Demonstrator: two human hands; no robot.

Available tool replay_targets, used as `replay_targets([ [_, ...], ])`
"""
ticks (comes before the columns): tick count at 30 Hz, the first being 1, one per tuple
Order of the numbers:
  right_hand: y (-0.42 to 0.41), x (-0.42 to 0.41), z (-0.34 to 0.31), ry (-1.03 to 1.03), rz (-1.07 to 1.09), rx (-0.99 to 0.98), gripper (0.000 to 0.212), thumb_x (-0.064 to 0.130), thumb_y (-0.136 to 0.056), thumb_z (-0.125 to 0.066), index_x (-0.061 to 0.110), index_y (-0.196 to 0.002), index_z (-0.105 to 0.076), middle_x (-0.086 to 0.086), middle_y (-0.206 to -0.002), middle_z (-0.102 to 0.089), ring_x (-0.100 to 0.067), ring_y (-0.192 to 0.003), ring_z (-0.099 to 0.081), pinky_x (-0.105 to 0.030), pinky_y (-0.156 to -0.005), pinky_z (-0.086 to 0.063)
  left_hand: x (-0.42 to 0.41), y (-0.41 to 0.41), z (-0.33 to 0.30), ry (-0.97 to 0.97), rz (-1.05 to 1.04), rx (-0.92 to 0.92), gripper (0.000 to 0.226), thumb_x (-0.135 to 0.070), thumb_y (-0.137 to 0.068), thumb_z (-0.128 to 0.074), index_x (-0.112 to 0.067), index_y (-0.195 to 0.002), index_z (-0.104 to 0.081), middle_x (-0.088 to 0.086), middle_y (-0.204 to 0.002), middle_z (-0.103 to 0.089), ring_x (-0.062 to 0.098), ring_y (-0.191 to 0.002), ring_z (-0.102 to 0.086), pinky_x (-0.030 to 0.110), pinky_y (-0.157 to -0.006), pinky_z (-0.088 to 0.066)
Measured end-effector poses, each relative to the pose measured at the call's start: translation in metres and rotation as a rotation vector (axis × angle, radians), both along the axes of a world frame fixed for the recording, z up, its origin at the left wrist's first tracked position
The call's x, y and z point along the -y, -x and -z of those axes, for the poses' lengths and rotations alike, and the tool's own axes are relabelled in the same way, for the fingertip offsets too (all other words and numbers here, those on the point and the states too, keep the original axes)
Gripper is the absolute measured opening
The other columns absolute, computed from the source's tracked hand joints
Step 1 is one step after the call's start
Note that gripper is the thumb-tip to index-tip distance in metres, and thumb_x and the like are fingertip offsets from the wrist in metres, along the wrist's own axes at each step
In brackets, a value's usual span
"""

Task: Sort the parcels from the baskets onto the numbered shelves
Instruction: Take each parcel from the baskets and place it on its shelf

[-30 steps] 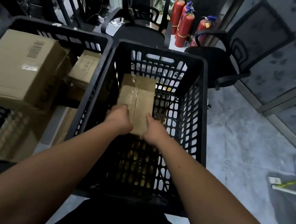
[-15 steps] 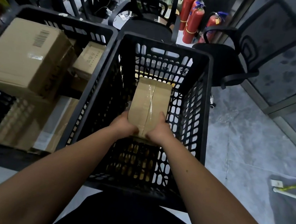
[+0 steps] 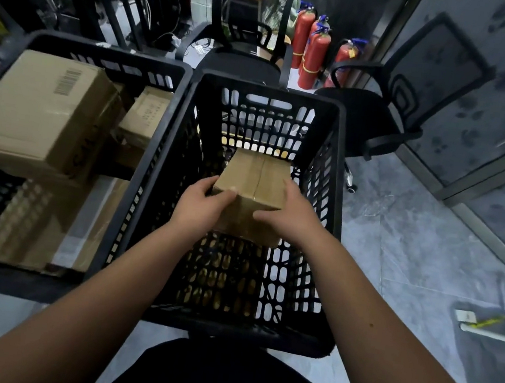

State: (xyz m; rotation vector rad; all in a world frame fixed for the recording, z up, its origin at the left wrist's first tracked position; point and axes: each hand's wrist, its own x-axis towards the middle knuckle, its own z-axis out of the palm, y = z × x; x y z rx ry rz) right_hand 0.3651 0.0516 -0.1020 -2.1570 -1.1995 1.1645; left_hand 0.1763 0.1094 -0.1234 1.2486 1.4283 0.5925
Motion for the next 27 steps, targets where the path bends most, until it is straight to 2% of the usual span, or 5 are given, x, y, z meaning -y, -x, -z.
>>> replay_targets([
  [9,-0.015,0.009,-0.024,-0.281,0.347,-0.273,0.08,0.056,-0.089,-0.073,0.034,-0.157,-0.037,0.004,-0.142,-0.055,-0.017,-0.117,-0.063,-0.044,-0.094,-0.061,-0.003,0.001,-0.048,-0.086,0.0,0.152,0.043,-0.039,-0.1,-0.067,-0.027,-0.141,-0.062,-0.011,-0.124,-0.069,0.009,-0.11,-0.066,0.028,-0.086,-0.057],
  [14,-0.007,0.005,-0.018,-0.253,0.347,-0.381,0.068,0.044,-0.097,-0.07,0.022,-0.156,-0.044,0.002,-0.138,-0.06,-0.008,-0.104,-0.065,-0.024,-0.074,-0.059,-0.004,-0.004,-0.04,-0.011,-0.053,0.2,0.039,-0.032,-0.102,-0.066,-0.023,-0.14,-0.063,-0.012,-0.115,-0.069,0.009,-0.104,-0.066,0.029,-0.082,-0.056],
  [21,-0.001,0.014,0.012,-0.215,0.312,-0.457,0.1,0.023,-0.067,-0.098,0.028,-0.152,-0.045,0.004,-0.133,-0.065,-0.018,-0.121,-0.063,-0.039,-0.099,-0.056,-0.001,0.008,-0.002,0.213,0.141,0.39,0.079,-0.027,-0.081,-0.085,-0.038,-0.15,-0.049,-0.003,-0.137,-0.064,0.024,-0.121,-0.066,0.041,-0.09,-0.058],
  [24,0.009,0.006,0.024,-0.154,0.402,-0.449,0.089,0.002,-0.071,-0.093,0.022,-0.146,-0.051,0.002,-0.131,-0.068,-0.021,-0.125,-0.061,-0.034,-0.099,-0.052,-0.005,0.005,0.012,0.293,0.16,0.441,0.068,-0.008,-0.083,-0.076,-0.031,-0.141,-0.05,0.007,-0.134,-0.066,0.031,-0.123,-0.064,0.042,-0.09,-0.054],
  [27,0.017,-0.001,0.035,-0.091,0.517,-0.473,0.078,0.006,-0.074,-0.092,0.02,-0.141,-0.055,0.0,-0.134,-0.066,-0.019,-0.121,-0.058,-0.034,-0.102,-0.046,-0.009,0.0,0.023,0.335,0.144,0.397,0.062,-0.005,-0.086,-0.074,-0.031,-0.138,-0.052,0.007,-0.132,-0.067,0.032,-0.123,-0.063,0.045,-0.095,-0.052],
])
